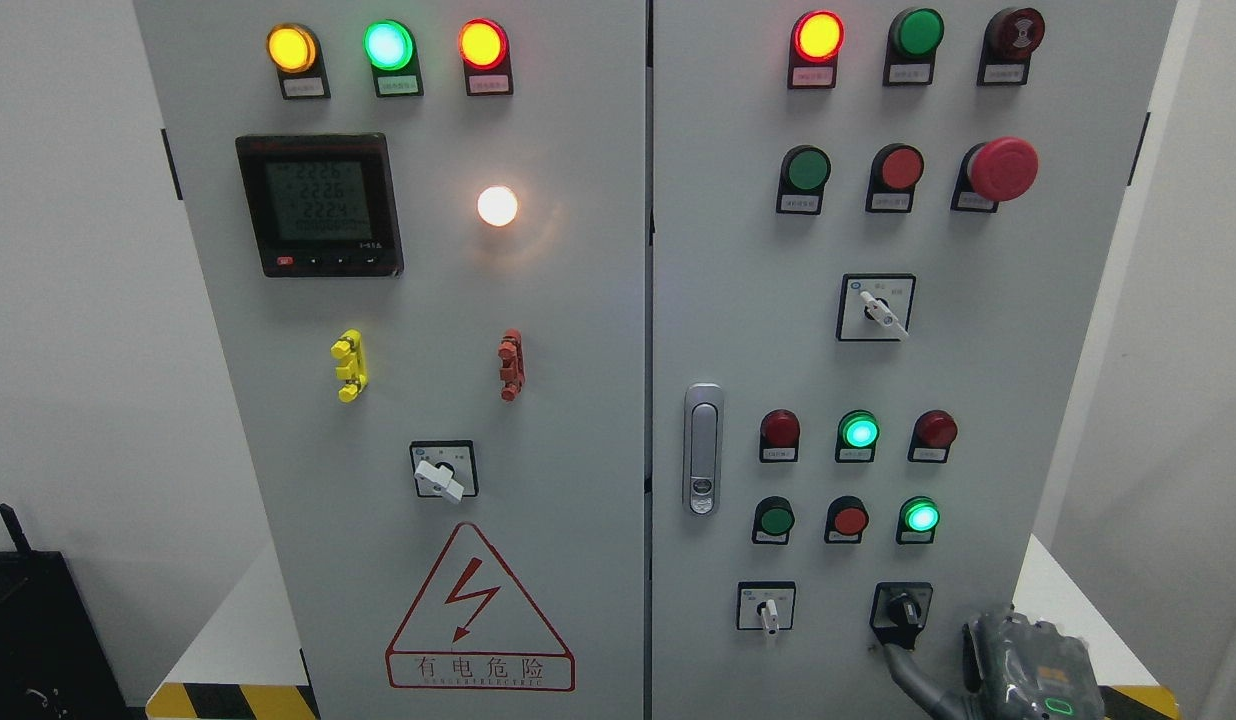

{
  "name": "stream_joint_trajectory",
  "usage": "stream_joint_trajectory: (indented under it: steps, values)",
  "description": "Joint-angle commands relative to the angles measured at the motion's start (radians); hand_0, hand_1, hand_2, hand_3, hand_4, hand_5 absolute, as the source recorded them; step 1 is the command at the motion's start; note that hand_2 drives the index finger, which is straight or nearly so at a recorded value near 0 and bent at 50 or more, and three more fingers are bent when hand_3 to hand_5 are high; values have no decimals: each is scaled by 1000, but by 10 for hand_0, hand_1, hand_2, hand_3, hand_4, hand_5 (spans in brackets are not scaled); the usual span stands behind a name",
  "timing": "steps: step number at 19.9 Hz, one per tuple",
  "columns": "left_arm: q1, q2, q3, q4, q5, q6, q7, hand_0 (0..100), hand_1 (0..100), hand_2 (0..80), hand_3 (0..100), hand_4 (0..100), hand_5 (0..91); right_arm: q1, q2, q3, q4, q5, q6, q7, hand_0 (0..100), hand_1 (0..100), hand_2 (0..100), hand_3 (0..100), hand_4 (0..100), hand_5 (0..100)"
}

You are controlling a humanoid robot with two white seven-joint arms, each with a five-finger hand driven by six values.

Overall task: Flip black knob to close circuit
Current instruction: 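Grip the black knob with the right hand and twist it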

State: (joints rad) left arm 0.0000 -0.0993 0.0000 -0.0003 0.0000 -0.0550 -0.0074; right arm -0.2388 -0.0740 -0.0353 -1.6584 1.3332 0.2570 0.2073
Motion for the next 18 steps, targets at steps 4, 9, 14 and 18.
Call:
stream_joint_trajectory:
  steps: [4,9,14,18]
  values:
    - [34,0,11,-33,8,0,0,0,0,0,51,27,0,-11,3,-38,17,-28,1,0,0,3,875,1000,805,822]
    - [34,0,11,-33,8,0,0,0,0,0,50,28,0,-11,-7,-44,17,-57,18,-2,0,3,875,1000,806,828]
    - [34,1,11,-33,8,0,0,0,0,0,50,29,0,-11,-10,-58,15,-59,18,-2,0,6,874,1000,810,829]
    - [34,1,11,-33,8,0,0,0,0,0,50,29,0,-8,-7,-52,12,-72,18,-5,0,7,874,1000,811,833]
